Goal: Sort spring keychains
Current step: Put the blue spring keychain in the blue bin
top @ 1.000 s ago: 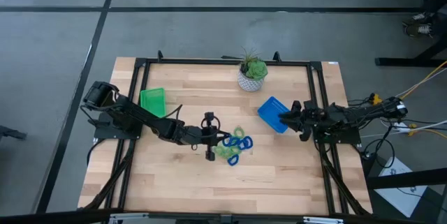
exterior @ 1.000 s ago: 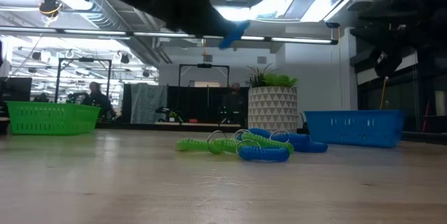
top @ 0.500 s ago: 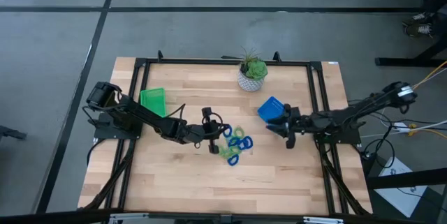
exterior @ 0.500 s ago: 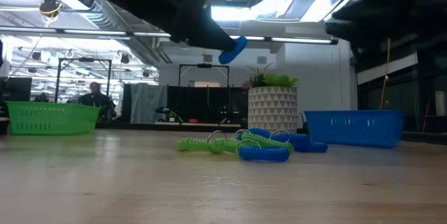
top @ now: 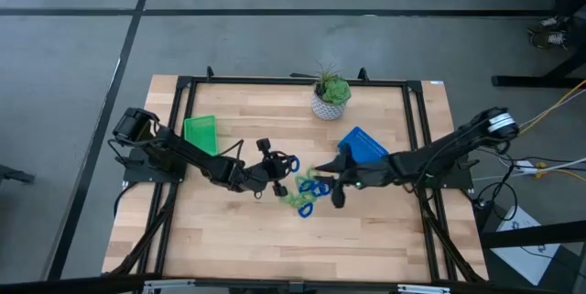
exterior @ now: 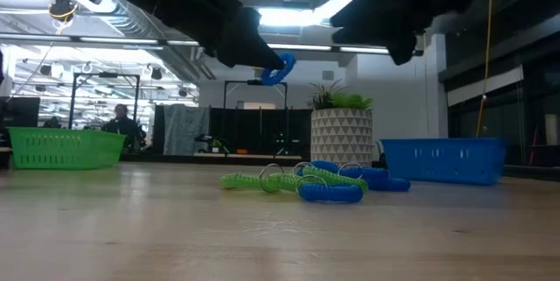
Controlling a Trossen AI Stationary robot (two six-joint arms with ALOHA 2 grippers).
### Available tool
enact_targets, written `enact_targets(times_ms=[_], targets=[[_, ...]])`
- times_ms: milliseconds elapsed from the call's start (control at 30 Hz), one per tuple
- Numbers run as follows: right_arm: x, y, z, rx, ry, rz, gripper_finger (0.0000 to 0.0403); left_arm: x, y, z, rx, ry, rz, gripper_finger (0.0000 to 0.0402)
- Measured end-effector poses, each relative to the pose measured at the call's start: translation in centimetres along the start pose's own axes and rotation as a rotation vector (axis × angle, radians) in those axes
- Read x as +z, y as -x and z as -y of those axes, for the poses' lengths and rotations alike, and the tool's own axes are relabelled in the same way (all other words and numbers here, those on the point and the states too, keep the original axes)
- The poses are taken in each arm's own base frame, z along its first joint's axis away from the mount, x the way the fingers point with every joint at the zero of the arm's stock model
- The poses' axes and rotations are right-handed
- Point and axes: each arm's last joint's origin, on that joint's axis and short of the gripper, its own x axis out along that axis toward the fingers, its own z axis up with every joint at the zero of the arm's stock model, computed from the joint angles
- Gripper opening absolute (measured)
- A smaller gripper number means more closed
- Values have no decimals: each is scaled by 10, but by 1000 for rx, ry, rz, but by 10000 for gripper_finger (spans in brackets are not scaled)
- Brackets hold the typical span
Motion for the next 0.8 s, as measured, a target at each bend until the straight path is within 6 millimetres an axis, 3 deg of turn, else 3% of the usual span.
enact_targets(times_ms=[133,333,800], targets=[[3,-18,-11,-11,5,-22,136,0,0,0,8,1,-1,22],[3,-40,-11,-104,-21,-12,136,0,1,1,5,29,0,22],[2,-55,2,-159,-104,-7,136,1,9,8,-14,42,12,22]])
